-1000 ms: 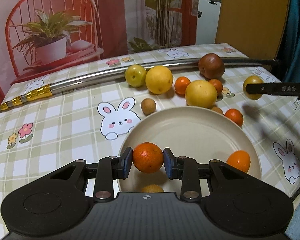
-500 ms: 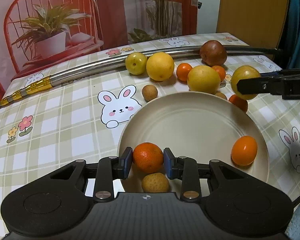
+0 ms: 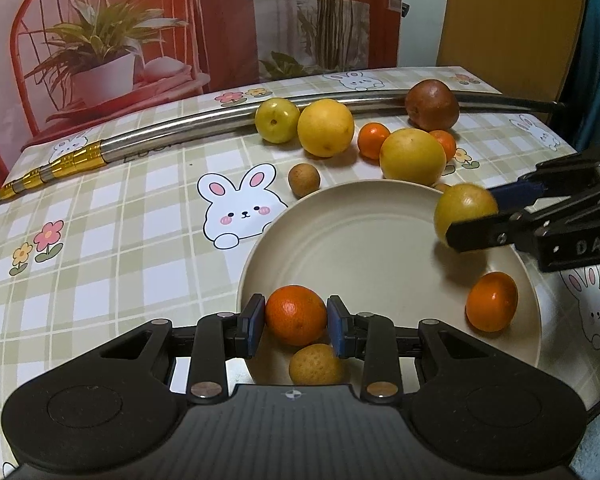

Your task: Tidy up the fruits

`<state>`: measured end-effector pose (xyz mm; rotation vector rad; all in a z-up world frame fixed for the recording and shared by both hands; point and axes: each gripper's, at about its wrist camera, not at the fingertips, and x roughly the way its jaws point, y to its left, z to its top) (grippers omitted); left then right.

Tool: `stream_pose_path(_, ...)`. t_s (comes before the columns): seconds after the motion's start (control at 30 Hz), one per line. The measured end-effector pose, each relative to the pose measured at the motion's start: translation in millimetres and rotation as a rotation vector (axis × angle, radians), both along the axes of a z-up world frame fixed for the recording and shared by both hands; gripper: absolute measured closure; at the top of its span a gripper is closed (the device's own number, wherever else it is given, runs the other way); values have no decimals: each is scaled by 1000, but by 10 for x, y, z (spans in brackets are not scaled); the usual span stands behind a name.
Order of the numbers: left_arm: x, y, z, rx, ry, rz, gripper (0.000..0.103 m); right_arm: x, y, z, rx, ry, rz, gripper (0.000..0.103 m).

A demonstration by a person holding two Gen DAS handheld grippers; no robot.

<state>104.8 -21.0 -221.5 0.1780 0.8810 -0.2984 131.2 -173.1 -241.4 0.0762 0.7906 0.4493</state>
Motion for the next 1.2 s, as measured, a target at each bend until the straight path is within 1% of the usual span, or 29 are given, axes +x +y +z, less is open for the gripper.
stream_pose_path(0.23,-1,0,1,-3,0,3,67,38,59,-96,-29,39,30,61)
stream_pose_path(0.47,3,3,0,-5,0,6,67,36,74,-131,-32,60,48,61)
stream_pose_path(1.07,7,4,6,-15,3,14,67,-33,48,-136,-24,63,39,60)
stream_pose_path(1.2,9,1,8,-23,6,18,65,-53,41,-106,-20,46,35,59)
